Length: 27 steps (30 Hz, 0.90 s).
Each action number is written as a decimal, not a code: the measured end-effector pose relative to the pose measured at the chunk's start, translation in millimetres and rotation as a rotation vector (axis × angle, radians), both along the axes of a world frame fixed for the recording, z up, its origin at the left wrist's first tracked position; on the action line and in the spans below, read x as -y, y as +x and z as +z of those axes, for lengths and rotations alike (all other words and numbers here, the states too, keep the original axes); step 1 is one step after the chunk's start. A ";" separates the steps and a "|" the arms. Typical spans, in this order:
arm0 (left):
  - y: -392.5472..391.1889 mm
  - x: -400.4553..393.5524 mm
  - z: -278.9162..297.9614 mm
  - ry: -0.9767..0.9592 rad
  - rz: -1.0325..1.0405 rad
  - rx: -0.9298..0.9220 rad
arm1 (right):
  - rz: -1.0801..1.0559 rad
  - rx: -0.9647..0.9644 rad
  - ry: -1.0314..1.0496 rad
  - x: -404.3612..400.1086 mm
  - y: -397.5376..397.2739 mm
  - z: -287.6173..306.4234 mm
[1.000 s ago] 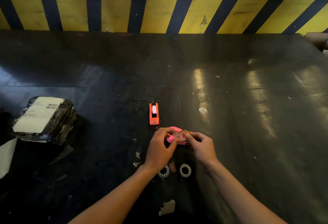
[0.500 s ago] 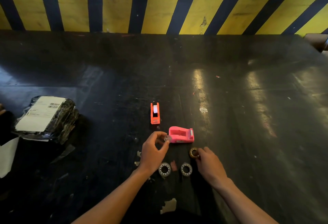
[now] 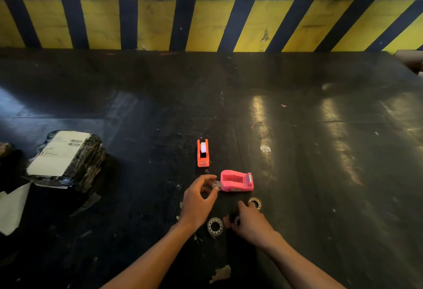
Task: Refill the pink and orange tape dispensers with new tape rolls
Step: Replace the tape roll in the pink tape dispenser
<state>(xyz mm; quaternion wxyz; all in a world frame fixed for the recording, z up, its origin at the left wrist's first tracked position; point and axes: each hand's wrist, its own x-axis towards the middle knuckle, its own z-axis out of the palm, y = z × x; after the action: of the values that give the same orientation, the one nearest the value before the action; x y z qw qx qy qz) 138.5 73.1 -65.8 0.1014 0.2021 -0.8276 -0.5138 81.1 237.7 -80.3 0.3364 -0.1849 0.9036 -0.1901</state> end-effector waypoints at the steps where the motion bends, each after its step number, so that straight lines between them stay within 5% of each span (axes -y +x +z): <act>1: 0.2 0.8 1.3 0.002 0.002 0.000 | -0.023 0.016 -0.072 0.5 -5.2 1.4; 6: -1.3 1.6 11.8 0.088 0.030 -0.025 | -0.383 0.445 -0.704 1.7 -28.0 24.1; 11: -9.3 2.6 27.9 0.260 0.028 -0.070 | -0.487 0.617 -1.040 6.9 -44.3 52.7; 27: -12.8 -0.1 49.1 -0.014 -0.043 -0.120 | -0.394 0.510 -1.038 5.9 -44.8 70.6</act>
<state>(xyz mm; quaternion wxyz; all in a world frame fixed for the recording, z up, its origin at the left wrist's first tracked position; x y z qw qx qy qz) 125.7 73.2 -16.7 0.1411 0.1523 -0.8277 -0.5213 36.3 231.8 -9.7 0.3669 -0.1026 0.6012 -0.7025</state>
